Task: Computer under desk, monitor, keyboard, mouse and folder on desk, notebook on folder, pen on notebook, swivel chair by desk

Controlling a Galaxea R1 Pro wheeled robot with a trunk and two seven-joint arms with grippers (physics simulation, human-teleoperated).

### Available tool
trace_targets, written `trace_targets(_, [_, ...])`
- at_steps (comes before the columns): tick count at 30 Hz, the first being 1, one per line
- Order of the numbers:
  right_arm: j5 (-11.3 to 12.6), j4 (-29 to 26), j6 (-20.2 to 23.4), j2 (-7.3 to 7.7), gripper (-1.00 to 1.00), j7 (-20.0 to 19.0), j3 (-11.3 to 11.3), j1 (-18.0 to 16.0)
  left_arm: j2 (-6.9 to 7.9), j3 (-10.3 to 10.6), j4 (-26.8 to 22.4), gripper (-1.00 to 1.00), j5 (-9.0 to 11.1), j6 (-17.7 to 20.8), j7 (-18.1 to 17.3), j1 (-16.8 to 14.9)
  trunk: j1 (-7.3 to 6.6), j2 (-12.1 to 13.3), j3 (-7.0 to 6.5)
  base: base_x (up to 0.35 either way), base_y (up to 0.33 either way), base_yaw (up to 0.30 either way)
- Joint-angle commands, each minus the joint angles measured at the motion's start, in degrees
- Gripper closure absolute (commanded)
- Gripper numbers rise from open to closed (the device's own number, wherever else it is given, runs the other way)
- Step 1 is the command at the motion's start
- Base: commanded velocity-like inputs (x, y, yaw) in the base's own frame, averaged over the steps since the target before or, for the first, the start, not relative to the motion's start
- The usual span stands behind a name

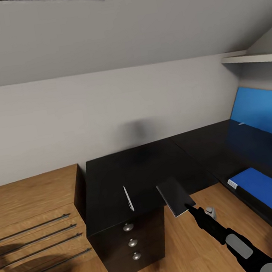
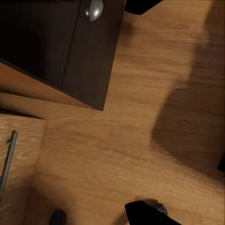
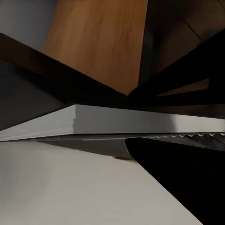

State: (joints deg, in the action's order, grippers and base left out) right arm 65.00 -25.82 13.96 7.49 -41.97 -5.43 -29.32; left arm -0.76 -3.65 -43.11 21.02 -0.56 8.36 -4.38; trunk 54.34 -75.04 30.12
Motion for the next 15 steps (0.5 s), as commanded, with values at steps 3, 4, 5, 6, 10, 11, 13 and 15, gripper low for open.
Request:
trace_targets(3, [0.7,-0.1,0.9,0.07,1.00,-0.2,-0.3,0.0,-0.03,0.0,0.0,-1.00,0.6,-0.1,0.1,0.0,-0.67,1.2,-0.49,0.000,0.000,0.000])
trace_targets(4, [0.7,-0.1,1.1,0.07,1.00,-0.2,-0.2,0.0,-0.03,0.0,0.0,-1.00,0.6,-0.1,0.1,0.0,-0.89,1.6,-0.67,0.000,0.000,0.000])
trace_targets(5, [0.7,-0.2,1.4,0.10,1.00,-0.2,-0.2,0.0,-0.03,0.0,0.0,-1.00,0.6,-0.1,0.1,0.0,-1.11,2.0,-0.85,0.000,0.000,0.000])
trace_targets(6, [0.7,-0.2,1.6,0.11,1.00,-0.2,-0.2,0.0,-0.03,0.0,0.0,-1.00,0.6,-0.1,0.1,0.0,-1.33,2.4,-1.03,0.000,0.000,0.000])
trace_targets(10, [0.7,-0.3,2.9,0.25,1.00,-0.2,-0.2,0.0,-0.03,0.0,0.0,-1.00,0.5,-0.1,0.1,0.0,-2.20,4.0,-1.75,0.000,0.000,0.000])
trace_targets(11, [0.7,-0.4,3.3,0.37,1.00,-0.2,-0.2,0.0,-0.03,0.0,0.0,-1.00,0.5,-0.1,0.1,0.0,-2.42,4.4,-1.92,0.000,0.000,0.000])
trace_targets(13, [0.7,-0.4,3.8,0.73,1.00,-0.2,-0.1,0.0,-0.03,0.0,0.0,-1.00,0.5,-0.1,0.1,0.0,-2.86,5.2,-2.28,0.000,0.000,0.000])
trace_targets(15, [0.8,-0.6,4.9,1.49,1.00,-0.2,-0.1,0.0,-0.03,0.1,0.1,-1.00,0.5,0.0,0.1,0.0,-3.30,6.0,-2.64,0.000,0.000,0.000])
